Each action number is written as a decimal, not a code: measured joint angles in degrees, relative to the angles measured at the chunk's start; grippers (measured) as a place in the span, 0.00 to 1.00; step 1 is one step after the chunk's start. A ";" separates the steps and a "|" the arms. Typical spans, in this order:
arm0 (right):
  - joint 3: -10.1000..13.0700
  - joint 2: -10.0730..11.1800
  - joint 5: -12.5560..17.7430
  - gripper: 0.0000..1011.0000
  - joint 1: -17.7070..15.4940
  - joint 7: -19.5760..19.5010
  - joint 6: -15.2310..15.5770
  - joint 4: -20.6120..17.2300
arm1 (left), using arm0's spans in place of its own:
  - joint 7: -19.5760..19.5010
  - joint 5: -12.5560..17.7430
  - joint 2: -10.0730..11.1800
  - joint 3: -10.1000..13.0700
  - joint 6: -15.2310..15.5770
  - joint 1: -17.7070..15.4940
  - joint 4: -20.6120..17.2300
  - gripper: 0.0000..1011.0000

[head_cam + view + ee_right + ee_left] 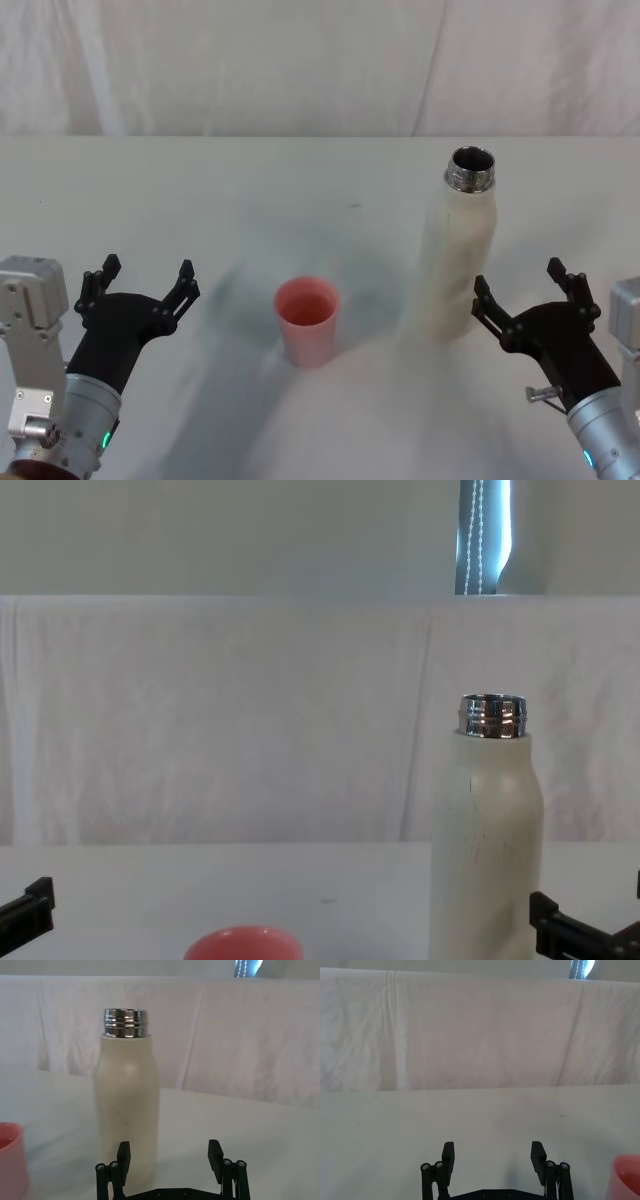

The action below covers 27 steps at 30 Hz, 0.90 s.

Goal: Grasp the thermos with one hand and pour water into the cup lid.

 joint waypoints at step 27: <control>-0.35 -2.46 1.60 0.99 1.81 7.24 -0.32 2.49 | 0.00 0.00 0.00 0.00 0.00 0.00 0.00 0.99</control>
